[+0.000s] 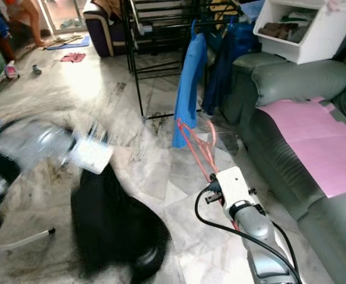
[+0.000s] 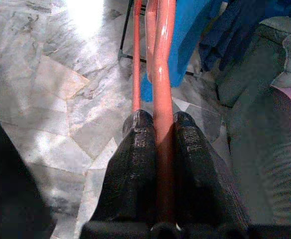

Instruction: Hang hanger

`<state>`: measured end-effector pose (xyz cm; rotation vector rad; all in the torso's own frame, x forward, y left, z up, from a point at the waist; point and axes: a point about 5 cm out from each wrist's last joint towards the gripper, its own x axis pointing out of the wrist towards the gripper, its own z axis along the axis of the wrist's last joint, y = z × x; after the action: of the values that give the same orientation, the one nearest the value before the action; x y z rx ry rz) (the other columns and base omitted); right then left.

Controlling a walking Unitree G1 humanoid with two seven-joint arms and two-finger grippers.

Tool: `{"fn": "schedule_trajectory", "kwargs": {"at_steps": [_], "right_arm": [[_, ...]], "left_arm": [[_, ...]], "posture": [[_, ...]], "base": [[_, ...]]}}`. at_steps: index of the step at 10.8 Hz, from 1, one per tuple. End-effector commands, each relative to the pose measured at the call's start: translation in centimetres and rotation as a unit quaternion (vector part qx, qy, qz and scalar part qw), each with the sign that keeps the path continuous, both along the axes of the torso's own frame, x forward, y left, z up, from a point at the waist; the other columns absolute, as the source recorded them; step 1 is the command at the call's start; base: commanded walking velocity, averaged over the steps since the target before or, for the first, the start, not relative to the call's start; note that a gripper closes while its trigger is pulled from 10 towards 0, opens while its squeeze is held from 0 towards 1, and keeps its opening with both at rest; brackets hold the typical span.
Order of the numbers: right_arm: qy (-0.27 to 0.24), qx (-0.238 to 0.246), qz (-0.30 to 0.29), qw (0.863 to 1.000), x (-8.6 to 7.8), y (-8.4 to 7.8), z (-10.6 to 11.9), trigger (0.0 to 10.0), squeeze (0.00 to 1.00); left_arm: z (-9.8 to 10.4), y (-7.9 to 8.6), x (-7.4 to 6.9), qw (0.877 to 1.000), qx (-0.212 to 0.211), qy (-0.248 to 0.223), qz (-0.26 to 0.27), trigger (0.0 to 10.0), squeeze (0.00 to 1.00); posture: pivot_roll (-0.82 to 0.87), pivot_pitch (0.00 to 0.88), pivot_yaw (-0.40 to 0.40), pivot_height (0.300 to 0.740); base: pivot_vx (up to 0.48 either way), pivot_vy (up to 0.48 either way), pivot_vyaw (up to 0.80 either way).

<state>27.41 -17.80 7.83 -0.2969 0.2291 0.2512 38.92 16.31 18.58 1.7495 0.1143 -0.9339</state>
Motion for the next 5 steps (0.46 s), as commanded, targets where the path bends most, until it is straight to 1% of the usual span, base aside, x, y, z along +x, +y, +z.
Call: {"fn": "schedule_trajectory", "kwargs": {"at_steps": [1, 2, 3, 4, 5], "right_arm": [[-0.008, 0.001, 0.007, 1.0, -0.1, 0.3, 0.4, 10.0, 0.0], [-0.008, 0.004, 0.009, 1.0, 0.0, 0.3, 0.4, 10.0, 0.0], [-0.009, 0.014, 0.026, 1.0, 0.0, 0.6, 0.6, 10.0, 0.0], [-0.011, 0.021, 0.041, 0.999, 0.1, 0.9, 0.9, 10.0, 0.0], [-0.013, 0.028, 0.056, 0.998, 0.1, 1.1, 1.2, 10.0, 0.0]], "left_arm": [[2.4, -1.0, 0.6, 0.997, -0.048, -0.056, -0.022, 10.0, 0.0], [2.9, -1.9, 0.6, 0.993, -0.082, -0.07, -0.042, 10.0, 0.0], [2.2, -1.8, 0.3, 0.994, -0.094, -0.035, -0.037, 10.0, 0.0], [1.3, -1.2, 0.0, 0.994, -0.104, 0.009, -0.016, 10.0, 0.0], [0.5, -0.6, -0.2, 0.992, -0.119, 0.039, 0.006, 10.0, 0.0]], "posture": [[-0.04, 0.054, 0.032, 0.74], [-0.04, 0.056, 0.032, 0.74], [-0.04, 0.054, 0.034, 0.74], [-0.05, 0.052, 0.037, 0.74], [-0.05, 0.047, 0.036, 0.74]], "base": [[0.0, 0.0, 0.0], [0.0, 0.0, 0.0], [0.0, 0.0, 0.0], [0.0, 0.0, 0.0], [0.0, 0.0, 0.0]]}}
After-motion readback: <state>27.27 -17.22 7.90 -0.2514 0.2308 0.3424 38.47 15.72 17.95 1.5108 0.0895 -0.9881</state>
